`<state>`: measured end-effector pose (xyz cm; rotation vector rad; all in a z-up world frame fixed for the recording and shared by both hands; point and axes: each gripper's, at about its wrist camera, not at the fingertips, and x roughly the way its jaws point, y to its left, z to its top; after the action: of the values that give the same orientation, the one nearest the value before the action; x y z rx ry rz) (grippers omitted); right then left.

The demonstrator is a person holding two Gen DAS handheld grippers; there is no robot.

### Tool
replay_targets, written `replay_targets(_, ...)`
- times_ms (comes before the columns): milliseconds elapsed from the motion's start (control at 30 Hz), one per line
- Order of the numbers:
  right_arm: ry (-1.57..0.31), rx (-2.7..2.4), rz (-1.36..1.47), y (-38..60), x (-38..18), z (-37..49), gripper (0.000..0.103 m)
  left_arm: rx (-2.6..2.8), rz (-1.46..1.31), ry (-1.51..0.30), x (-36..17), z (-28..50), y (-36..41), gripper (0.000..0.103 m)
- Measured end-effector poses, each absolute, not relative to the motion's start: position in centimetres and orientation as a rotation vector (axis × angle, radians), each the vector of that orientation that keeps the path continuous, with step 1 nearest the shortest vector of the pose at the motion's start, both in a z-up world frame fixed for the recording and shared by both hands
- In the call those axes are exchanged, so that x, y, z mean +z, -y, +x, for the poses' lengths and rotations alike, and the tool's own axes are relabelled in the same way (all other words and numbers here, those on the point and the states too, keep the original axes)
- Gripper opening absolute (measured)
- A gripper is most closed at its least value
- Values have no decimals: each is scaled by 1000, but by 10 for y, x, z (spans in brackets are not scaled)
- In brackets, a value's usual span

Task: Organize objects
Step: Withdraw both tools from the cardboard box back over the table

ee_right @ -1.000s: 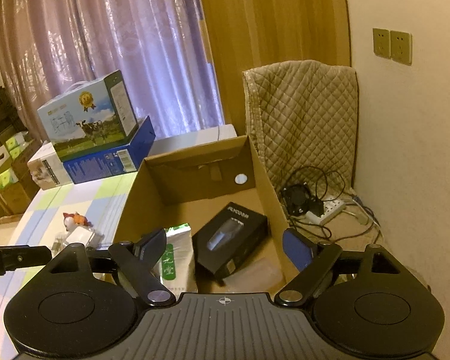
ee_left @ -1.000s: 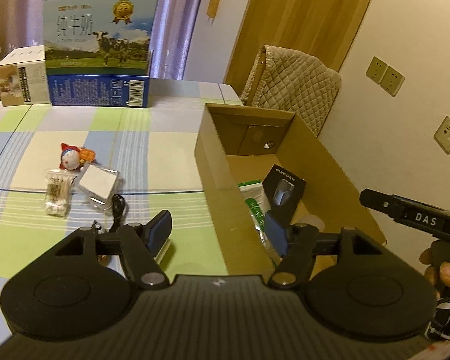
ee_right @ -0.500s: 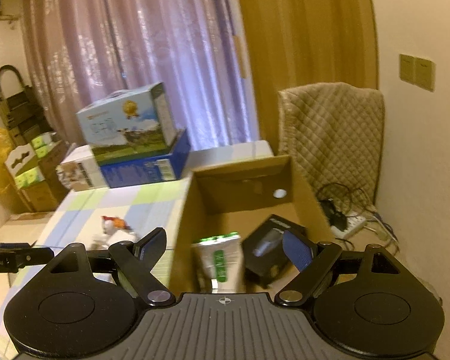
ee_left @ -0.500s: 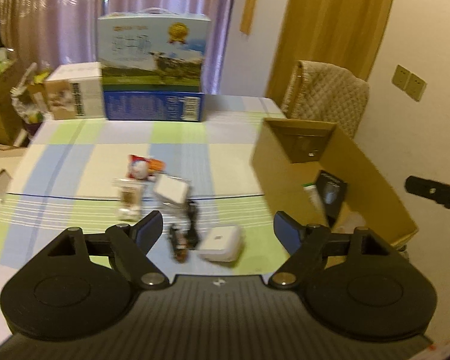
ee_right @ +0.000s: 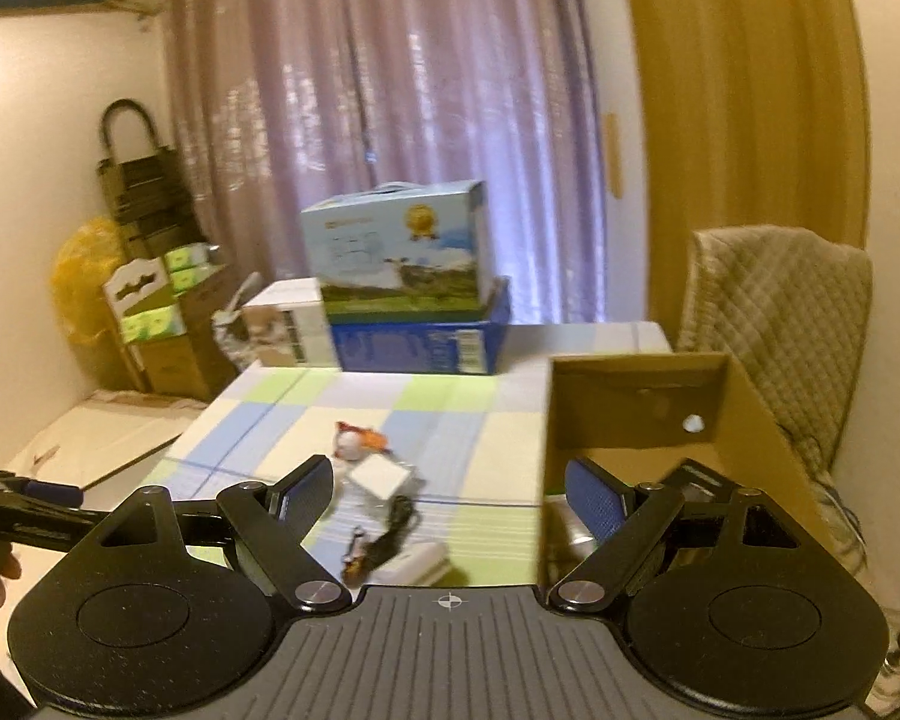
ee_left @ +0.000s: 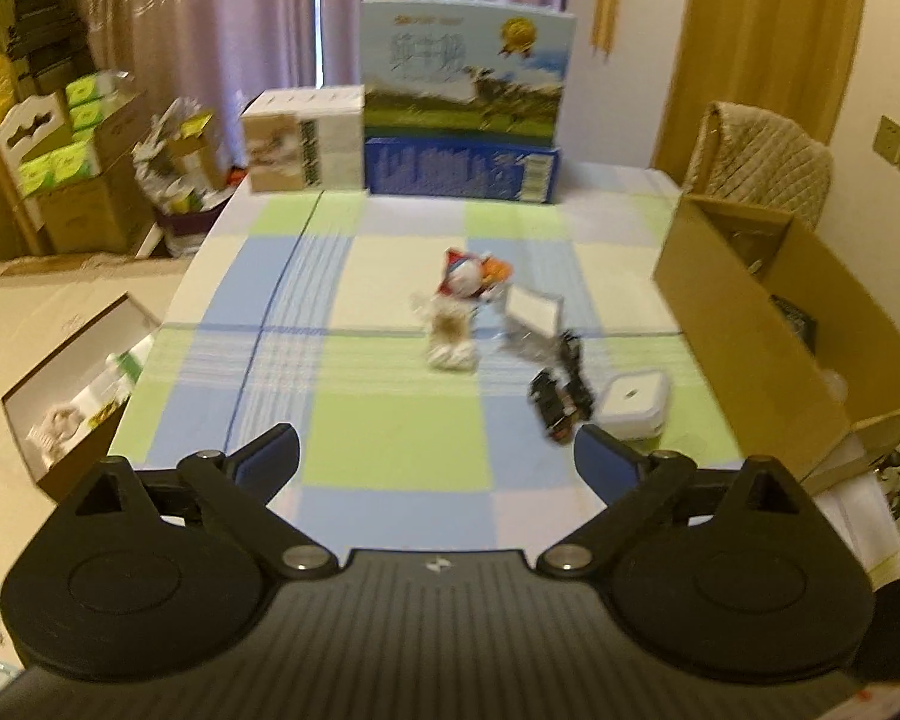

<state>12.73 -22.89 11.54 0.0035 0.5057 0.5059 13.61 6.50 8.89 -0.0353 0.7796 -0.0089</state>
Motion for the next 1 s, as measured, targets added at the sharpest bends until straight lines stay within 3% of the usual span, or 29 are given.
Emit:
replay_targets(400, -606, 560, -103, 164, 35, 130, 82, -16, -31, -830, 56, 145, -84, 98)
replay_targets(1000, -668, 506, -324, 127, -54, 198, 82, -119, -71, -896, -12, 226, -74, 98)
